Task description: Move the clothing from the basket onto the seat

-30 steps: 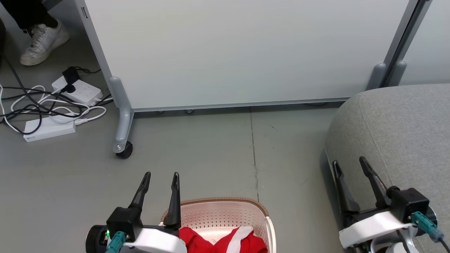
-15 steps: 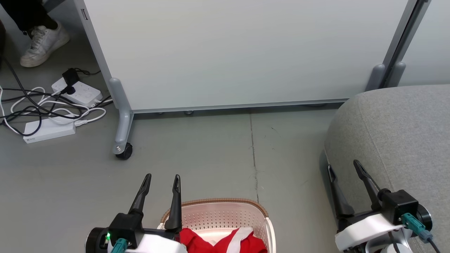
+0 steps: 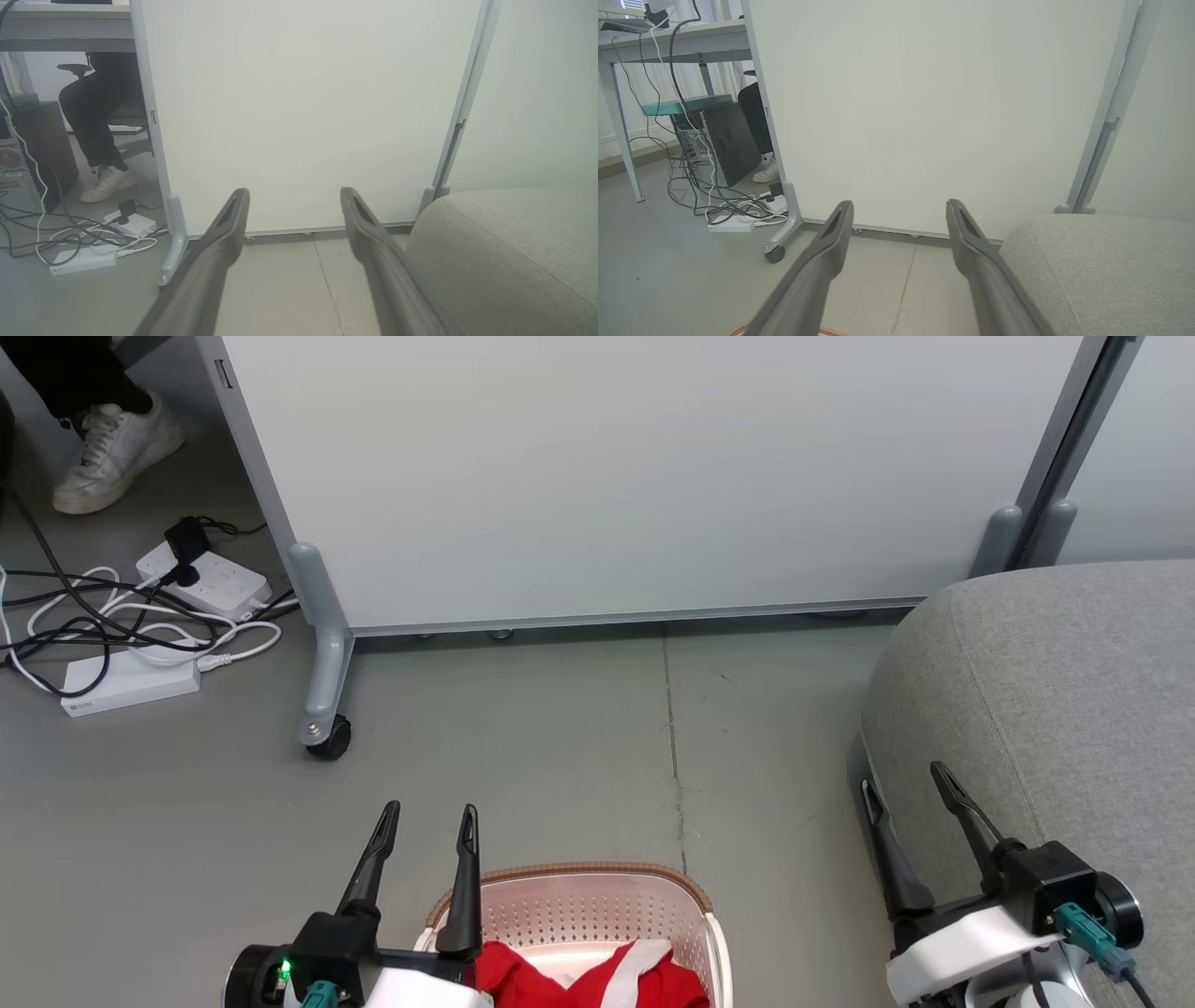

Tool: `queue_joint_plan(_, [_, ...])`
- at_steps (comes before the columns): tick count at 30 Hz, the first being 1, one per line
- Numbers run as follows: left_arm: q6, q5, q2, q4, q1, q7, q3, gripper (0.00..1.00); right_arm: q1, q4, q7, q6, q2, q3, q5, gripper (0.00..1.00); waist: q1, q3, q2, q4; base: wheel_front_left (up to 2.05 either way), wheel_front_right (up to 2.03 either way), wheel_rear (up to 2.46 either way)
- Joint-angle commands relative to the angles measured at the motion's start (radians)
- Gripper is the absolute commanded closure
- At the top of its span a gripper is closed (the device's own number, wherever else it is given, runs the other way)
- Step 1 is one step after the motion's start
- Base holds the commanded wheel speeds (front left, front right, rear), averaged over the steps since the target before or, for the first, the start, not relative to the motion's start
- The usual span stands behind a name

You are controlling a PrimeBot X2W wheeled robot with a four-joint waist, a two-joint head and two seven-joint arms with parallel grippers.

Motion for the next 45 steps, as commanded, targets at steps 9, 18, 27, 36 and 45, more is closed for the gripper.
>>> queue_joint_plan(9, [-0.005, 0.001, 0.005, -0.001, 0.001, -0.002, 0.006, 0.0, -0.013, 0.008, -0.007, 0.002, -0.005, 0.003, 0.012, 0.0, 0.0, -0.001, 0.0, 0.0, 0.0, 0.0, 0.0])
queue_joint_plan(18, [-0.014, -0.012, 0.004, 0.019, 0.007, -0.002, 0.002, 0.0, -0.023, 0.026, -0.006, 0.002, -0.006, 0.0, 0.018, 0.0, 0.0, 0.023, 0.0, -0.025, 0.0, 0.0, 0.0])
queue_joint_plan(27, [-0.043, -0.008, 0.005, 0.142, -0.07, -0.002, 0.009, 0.0, -0.069, 0.018, -0.006, 0.002, -0.005, -0.016, 0.026, 0.0, 0.0, 0.182, 0.0, -0.102, 0.0, 0.0, 0.0])
queue_joint_plan(36, [-0.089, 0.18, 0.056, 0.639, -0.397, -0.002, -0.026, 0.0, -0.211, -0.045, -0.006, 0.002, -0.005, 0.005, 0.066, 0.0, 0.0, 0.535, 0.0, -0.212, 0.0, 0.0, 0.0])
queue_joint_plan(45, [-0.073, 0.29, 0.136, 1.0, -0.649, 0.029, -0.103, 0.0, -0.261, -0.091, -0.006, 0.002, -0.004, 0.048, 0.121, 0.0, 0.0, 0.714, 0.0, -0.279, 0.0, 0.0, 0.0])
